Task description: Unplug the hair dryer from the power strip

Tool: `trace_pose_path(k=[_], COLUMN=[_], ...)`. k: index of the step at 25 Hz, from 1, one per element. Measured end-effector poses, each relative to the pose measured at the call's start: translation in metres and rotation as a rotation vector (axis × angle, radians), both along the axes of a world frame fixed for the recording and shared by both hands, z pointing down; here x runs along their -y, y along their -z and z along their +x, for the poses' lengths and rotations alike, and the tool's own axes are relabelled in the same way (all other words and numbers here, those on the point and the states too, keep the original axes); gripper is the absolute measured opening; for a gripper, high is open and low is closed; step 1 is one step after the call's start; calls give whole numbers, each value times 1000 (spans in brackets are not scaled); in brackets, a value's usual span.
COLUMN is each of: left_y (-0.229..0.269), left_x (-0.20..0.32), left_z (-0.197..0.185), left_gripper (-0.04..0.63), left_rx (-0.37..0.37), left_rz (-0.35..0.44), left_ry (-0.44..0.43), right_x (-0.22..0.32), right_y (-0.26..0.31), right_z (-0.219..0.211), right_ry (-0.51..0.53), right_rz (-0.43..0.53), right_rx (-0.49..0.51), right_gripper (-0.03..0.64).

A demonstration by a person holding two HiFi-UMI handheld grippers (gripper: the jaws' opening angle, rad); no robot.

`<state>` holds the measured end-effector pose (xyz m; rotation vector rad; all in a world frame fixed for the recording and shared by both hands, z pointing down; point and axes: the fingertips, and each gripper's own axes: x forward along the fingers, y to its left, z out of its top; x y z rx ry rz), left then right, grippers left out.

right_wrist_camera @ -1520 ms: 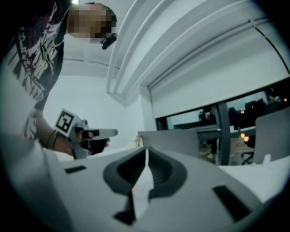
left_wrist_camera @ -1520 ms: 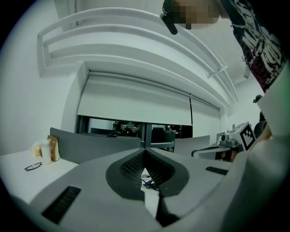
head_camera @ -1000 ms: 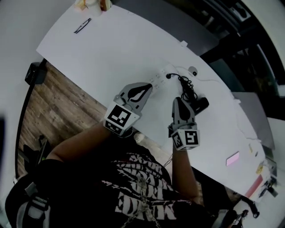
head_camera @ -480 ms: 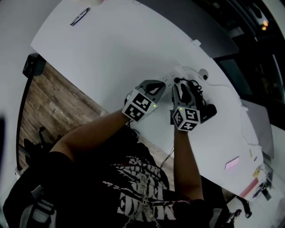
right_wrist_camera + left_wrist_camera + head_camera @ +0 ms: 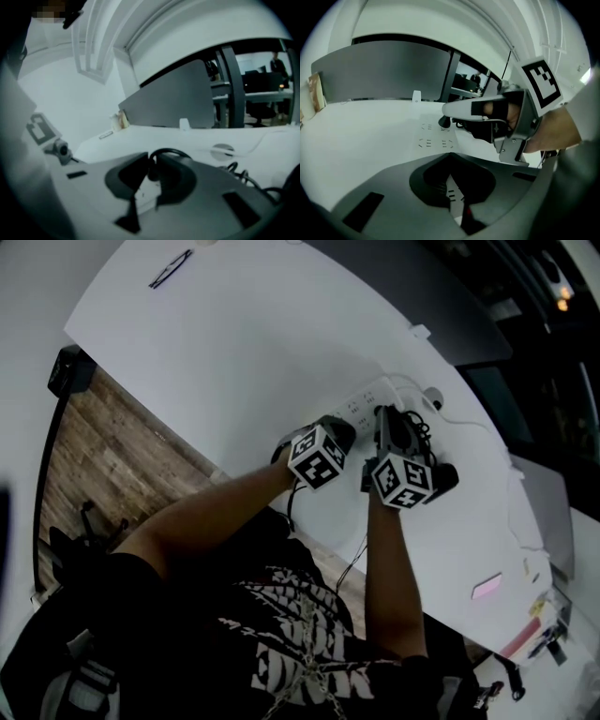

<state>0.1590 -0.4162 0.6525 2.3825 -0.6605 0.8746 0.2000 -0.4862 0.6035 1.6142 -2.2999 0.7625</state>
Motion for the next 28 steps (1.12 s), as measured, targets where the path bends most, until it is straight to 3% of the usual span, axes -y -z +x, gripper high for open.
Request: trace_pose_path(k=[2,4,7,11,14,16,19,22,28], left_y=[0,-2,-6,-8,18,55,120,187,294], left_x=[-2,-3,-4,-2,2,6,-3,-26,-72], left_z=[3,4,3,-1,-8,-20,-36,-44,-65], left_gripper=[26,26,26,26,26,26,26,26,26], left_rx=[-33,-15,48,45,-83,-186,-287,-353,-448], left_rz=[-54,-81,-34,-15,29,122,296,451,650], left_ry=[19,15,0,7,77,134,156,144,224], right_x=[-12,-25,-38,-57,-82,-100,-132,-168,-223], right_y=[4,11,27,-7,-19,-9,27,84,201], right_z=[9,17,29,33,37,39,45,63,98], right_ry=[-24,-50,-59,-53,-69,-71,-52,-57,-114], right_rz=[8,41,97,-92,-195,-202,-123,31,328], right_rx=[58,133,184,92,113,122,135,140,58], right_gripper=[74,72,72,77,150,153,153,150,55])
